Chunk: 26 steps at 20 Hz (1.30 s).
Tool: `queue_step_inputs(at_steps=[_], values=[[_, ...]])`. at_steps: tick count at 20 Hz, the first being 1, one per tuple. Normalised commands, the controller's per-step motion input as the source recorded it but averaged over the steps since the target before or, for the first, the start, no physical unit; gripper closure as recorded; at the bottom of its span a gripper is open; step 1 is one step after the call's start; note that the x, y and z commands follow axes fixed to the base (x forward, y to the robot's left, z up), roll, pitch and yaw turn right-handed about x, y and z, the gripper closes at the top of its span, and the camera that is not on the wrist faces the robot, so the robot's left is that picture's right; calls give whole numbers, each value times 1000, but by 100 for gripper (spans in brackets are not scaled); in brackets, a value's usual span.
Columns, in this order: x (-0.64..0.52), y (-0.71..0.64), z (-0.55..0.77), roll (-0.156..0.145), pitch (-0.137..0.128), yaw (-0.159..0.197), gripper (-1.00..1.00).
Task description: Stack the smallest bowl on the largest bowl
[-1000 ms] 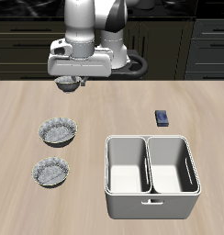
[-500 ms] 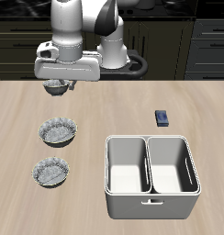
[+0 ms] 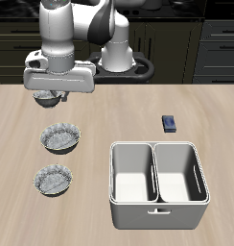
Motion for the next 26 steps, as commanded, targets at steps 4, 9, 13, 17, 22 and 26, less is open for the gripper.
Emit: queue_step_inputs(at_steps=[4,9,13,17,22,26], values=[[102,9,-208,-13,34,-17,100],[61,218,-269,22,39,-4,100],[30,108,-215,17,32,-6,100],[-6,7,-198,-7,25,-12,100],[22,-104,-215,-26,31,-3,100],[25,38,-330,-9,47,14,100]])
